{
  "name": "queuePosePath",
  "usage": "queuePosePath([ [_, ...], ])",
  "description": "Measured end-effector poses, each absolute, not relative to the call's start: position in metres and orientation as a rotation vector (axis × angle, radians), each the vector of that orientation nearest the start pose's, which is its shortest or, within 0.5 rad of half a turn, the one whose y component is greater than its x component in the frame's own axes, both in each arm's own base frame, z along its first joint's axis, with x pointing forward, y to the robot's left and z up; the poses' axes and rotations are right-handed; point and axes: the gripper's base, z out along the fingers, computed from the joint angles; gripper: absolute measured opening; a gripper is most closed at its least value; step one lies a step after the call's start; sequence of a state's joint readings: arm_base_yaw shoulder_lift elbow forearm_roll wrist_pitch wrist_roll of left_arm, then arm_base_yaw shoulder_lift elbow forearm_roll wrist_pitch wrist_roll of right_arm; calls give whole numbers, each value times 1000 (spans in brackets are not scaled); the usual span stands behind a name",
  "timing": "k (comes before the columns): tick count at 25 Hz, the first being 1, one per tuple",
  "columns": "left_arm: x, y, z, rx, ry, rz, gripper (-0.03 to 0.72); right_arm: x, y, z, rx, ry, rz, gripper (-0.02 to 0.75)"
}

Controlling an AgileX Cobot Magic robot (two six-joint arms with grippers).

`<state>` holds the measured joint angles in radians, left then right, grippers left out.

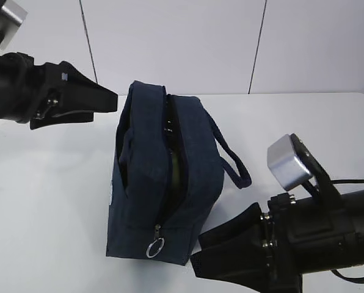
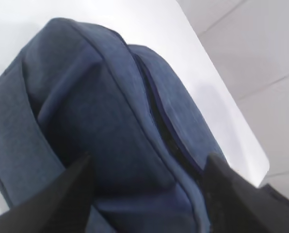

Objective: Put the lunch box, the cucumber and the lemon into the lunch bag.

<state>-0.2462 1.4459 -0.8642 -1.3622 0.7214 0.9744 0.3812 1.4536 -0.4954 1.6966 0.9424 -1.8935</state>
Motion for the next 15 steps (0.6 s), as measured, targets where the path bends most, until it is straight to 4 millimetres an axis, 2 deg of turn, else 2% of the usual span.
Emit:
queuePosePath([
  [2,260,-129,267,362,2260,-1101,496,183,151,194,-1007,1954,1162,273],
  [5,253,-143,266,426,2272,-1124,494,189,147,188,-986,2011,1049,273],
  [9,239,-179,255,512,2316,-1140,490,200,138,180,-933,2104,839,273],
  [11,235,-189,248,522,2356,-1153,489,205,136,181,-918,2115,780,273],
  [15,231,-189,235,551,2483,-1067,489,218,135,188,-897,2103,685,273],
])
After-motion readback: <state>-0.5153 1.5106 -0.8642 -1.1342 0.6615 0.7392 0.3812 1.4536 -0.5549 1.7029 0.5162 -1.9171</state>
